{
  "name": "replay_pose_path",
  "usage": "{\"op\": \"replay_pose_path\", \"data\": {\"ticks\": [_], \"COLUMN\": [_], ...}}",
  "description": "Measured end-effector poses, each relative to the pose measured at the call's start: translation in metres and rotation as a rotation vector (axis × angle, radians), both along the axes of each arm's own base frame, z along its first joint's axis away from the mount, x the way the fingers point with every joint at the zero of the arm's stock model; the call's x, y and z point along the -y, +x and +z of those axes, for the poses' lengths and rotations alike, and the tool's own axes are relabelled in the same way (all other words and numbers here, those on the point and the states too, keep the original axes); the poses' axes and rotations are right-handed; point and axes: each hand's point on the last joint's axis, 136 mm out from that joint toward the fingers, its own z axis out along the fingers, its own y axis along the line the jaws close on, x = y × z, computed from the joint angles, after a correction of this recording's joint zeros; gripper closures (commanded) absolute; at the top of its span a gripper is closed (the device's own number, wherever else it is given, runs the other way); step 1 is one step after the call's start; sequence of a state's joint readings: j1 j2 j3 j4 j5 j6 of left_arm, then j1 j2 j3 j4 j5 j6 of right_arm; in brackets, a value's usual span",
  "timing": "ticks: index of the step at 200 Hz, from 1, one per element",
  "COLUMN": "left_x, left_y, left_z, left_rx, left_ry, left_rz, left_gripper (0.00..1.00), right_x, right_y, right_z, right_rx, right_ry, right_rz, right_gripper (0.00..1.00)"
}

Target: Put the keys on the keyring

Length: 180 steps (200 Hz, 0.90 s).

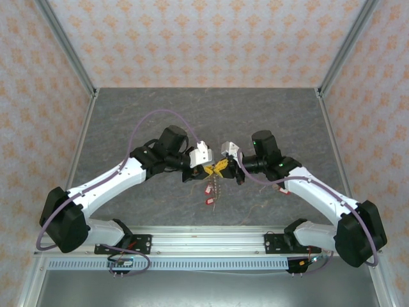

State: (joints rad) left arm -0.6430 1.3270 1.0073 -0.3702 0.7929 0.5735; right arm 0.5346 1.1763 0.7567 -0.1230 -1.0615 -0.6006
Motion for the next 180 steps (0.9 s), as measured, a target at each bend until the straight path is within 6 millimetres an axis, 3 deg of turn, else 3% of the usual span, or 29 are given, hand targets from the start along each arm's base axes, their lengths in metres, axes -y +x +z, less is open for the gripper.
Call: {"op": "replay_pose_path", "data": {"ticks": [32,55,77,129,180], "left_x": [0.0033,0.0033,0.0027,0.0016,0.0038], "left_y": [0.0013,0.0013,0.0019,0.0012,0.0017], "left_z": [0.0037,0.0035,0.0026,0.0022,0.0013], "left_rx": [0.004,-0.004,-0.001,0.018,-0.046], "left_ry": [-0.017,-0.018,-0.013,-0.071,-0.175], "left_rz": [0.006,0.011,0.015,0.044,0.074], "left_gripper": [0.84,1.00,1.00,1.00,1.00], "right_x": [0.0003,0.0006,0.0009,-0.0001,0.0014], "right_y": [-0.0001,0.0011,0.0021,0.0028,0.0027], "right_z": [-0.0004,-0.0010,-0.0014,-0.0027,-0.0064], "right_rx": [0.000,0.003,0.004,0.006,-0.005], "right_ry": [-0.003,-0.007,-0.010,0.007,0.075], "right_rz": [0.000,-0.006,-0.012,-0.016,-0.012], "right_gripper": [1.00,1.00,1.00,0.89,0.88]}}
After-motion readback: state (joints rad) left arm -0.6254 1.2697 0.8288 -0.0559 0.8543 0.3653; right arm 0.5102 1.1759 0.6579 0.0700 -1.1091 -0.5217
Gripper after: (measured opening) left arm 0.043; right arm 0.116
